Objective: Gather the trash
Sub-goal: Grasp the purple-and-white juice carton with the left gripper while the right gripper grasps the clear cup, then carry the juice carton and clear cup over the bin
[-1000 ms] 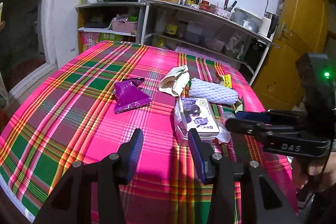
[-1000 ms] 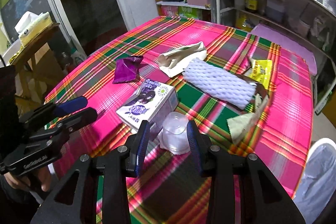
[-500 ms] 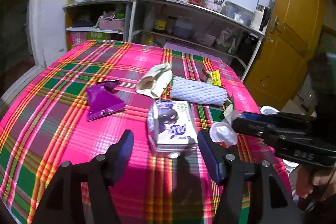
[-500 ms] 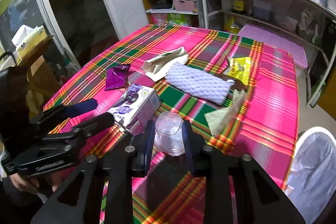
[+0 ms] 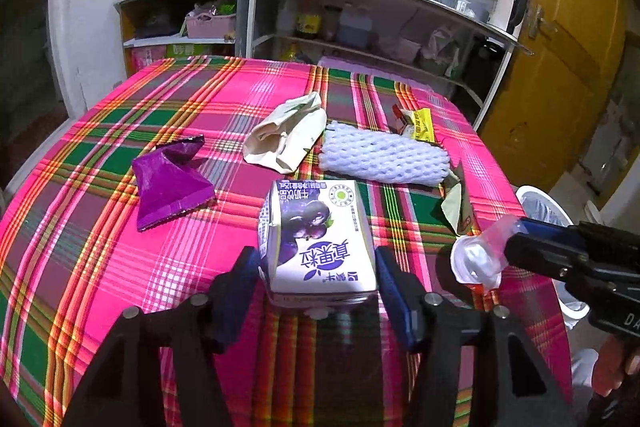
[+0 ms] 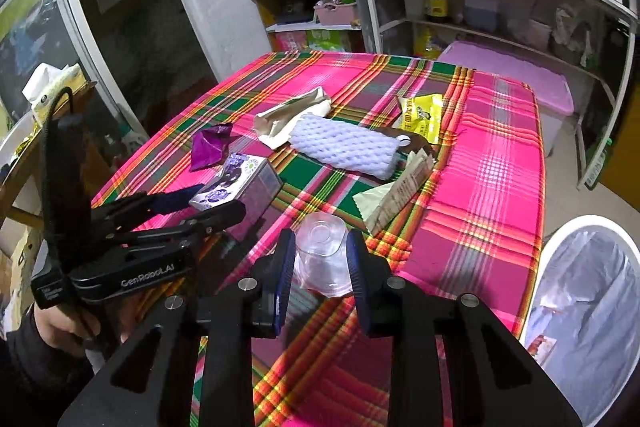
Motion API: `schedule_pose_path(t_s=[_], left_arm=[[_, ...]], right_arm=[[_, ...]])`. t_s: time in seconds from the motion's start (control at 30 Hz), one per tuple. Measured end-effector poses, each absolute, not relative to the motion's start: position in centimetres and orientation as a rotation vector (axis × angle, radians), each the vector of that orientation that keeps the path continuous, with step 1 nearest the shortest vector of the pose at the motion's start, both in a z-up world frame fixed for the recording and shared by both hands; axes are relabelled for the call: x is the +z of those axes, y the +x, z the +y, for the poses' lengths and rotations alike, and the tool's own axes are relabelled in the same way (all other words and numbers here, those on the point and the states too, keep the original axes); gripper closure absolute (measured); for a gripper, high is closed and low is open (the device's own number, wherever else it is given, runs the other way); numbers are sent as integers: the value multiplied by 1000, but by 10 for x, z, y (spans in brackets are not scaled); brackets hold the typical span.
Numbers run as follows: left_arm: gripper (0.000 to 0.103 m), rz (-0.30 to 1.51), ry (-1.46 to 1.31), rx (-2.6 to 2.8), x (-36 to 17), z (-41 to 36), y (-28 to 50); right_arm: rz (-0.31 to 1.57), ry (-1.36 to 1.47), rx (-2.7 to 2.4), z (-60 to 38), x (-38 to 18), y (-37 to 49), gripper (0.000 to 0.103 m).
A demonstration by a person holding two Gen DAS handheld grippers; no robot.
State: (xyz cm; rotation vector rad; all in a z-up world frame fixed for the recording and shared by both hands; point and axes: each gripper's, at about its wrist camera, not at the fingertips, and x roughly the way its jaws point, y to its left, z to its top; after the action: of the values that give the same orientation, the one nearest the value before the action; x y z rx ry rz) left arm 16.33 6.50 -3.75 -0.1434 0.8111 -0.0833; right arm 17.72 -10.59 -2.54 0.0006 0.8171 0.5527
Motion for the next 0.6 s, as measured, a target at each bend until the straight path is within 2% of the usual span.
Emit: schedule_pose_path(t_s=[0.6], left_arm=[[45,671,-139,-223,7,31,113]], right_arm=[[740,77,466,-162,-3,137,75]])
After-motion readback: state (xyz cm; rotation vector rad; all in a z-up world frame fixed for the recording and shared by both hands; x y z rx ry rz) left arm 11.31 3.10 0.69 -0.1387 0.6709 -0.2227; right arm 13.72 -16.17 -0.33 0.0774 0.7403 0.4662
